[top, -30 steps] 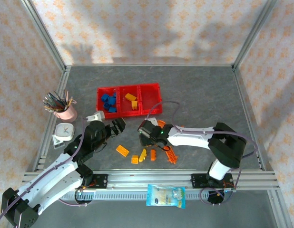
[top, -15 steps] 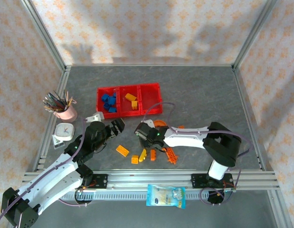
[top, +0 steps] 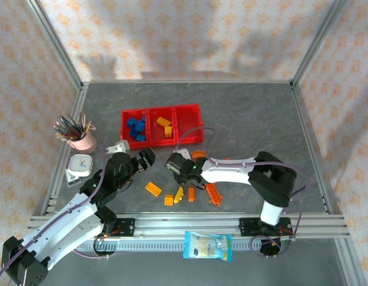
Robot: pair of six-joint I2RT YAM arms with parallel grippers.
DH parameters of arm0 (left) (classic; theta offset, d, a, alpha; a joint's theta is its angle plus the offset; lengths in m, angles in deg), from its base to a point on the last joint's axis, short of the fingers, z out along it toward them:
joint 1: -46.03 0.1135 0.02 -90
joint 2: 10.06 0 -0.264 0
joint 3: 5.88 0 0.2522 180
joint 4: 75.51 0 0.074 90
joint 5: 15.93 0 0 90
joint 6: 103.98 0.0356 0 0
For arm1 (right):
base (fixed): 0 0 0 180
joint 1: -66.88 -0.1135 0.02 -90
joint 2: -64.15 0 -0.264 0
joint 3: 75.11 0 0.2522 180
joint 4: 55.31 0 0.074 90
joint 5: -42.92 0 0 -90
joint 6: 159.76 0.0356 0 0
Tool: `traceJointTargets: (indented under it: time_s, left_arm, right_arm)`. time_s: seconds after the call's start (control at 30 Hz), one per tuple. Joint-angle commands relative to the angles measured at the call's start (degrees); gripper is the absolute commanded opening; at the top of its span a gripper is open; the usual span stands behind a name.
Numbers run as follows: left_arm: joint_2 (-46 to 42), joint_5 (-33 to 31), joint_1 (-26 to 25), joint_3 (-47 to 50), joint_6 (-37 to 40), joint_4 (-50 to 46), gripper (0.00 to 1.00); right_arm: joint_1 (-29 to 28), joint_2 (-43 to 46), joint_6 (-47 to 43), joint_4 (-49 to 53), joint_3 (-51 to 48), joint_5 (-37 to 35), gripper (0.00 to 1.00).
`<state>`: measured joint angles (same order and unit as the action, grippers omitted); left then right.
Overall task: Sort the legos into containers by color
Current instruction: Pick up the lego from the bottom-center of the table, then place the lego in the container.
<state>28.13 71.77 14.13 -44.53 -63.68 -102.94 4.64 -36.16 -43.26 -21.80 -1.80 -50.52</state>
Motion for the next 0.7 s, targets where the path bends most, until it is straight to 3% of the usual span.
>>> traceJointTargets:
  time_s: [0.0,0.37,0.67]
  left_arm:
    - [-1.2,-2.1,-0.1,-0.7,0.1,-1.3,0.99]
    - [1.1,-5.4,2.5,-8.0,5.5,-4.3,0.99]
    - [3.4,-0.6,9.8,-8.0,5.7,-0.1,0.99]
  right_arm:
    - [-0.2,2.0,-1.9,1.4,3.9,-4.6,0.29]
    - [7.0,-3.4,-9.2,-1.8,17.7,-4.8,0.30]
    - [11.2,-18.1,-13.5,-2.2,36.0,-4.0,0.29]
